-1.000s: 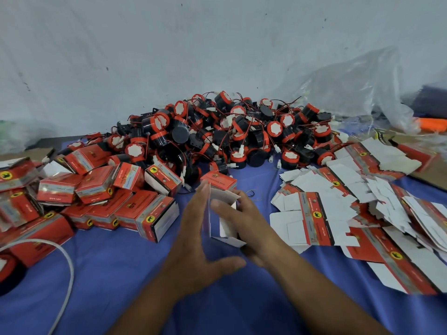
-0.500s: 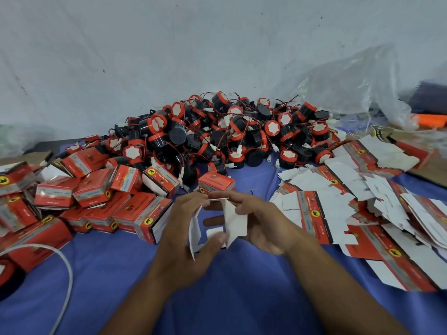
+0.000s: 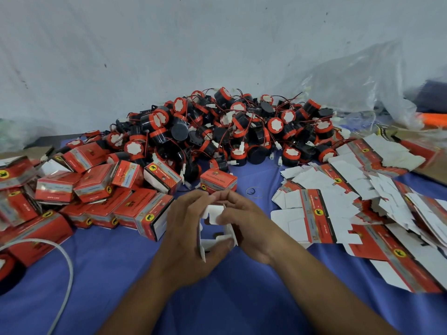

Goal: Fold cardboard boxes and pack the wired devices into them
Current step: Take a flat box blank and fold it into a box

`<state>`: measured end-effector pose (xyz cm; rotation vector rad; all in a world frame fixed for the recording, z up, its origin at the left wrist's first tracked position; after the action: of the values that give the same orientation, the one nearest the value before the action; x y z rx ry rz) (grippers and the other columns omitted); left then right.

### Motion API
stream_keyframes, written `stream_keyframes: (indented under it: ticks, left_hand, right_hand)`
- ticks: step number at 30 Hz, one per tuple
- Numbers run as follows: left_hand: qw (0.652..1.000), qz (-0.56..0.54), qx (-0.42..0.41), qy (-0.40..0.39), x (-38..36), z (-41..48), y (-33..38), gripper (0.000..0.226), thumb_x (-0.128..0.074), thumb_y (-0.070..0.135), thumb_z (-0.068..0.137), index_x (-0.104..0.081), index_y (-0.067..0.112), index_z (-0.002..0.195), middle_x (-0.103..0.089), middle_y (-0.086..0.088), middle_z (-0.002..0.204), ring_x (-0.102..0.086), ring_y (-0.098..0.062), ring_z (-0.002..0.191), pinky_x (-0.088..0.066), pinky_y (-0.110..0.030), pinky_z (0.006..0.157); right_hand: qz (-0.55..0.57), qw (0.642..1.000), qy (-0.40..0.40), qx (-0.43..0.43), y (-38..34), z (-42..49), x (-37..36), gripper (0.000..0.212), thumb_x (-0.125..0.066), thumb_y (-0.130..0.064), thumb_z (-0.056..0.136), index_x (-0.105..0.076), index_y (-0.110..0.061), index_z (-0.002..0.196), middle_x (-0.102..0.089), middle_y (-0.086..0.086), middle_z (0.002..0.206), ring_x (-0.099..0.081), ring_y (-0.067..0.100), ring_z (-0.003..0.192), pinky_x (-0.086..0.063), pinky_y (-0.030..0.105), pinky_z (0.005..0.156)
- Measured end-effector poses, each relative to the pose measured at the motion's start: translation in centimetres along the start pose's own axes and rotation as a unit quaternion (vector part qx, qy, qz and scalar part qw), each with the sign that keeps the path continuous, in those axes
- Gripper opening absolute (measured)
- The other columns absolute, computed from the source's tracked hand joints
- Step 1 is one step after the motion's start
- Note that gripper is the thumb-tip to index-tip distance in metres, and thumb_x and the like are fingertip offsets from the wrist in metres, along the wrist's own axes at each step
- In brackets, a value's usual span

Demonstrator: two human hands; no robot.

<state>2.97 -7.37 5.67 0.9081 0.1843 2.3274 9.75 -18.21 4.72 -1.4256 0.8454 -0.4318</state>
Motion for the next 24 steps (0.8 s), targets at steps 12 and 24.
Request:
stream_keyframes:
  ticks: [12,24]
  left_hand:
    - [0.999,0.013,0.043,0.012,1.3,0.4,-0.6,0.044,-0.063,0.037,0.082,-0.050,0.015,0.117,-0.047,-0.008,0.128,-0.045,-0.016,0.120,-0.041,-0.022,0.097]
    - [0.989,0.137,0.020,-0.058,0.3,0.3,0.0,0.078,-0.068,0.062,0.075,-0.045,0.014,0.132,-0.043,-0.009,0.143,-0.044,-0.028,0.131,-0.039,-0.043,0.106]
  right_hand:
    - [-0.024,0.998,-0.055,0.034,-0.7,-0.4,0.1,0.048,-0.069,-0.035,0.083,-0.061,-0.023,0.129,-0.064,0.008,0.125,-0.063,0.027,0.112,-0.054,0.040,0.084]
    - [-0.061,0.990,0.055,0.119,-0.5,-0.2,0.2,0.058,-0.057,-0.047,0.076,-0.063,-0.023,0.129,-0.067,0.006,0.128,-0.062,0.026,0.121,-0.044,0.060,0.107]
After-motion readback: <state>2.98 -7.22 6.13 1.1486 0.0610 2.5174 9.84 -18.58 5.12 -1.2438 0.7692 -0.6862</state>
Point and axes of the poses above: each hand's wrist, its own z-axis towards the middle knuckle, its own x-axis out of the back of the hand, y = z × x, the point moved 5 cm from there along z, towards the middle knuckle
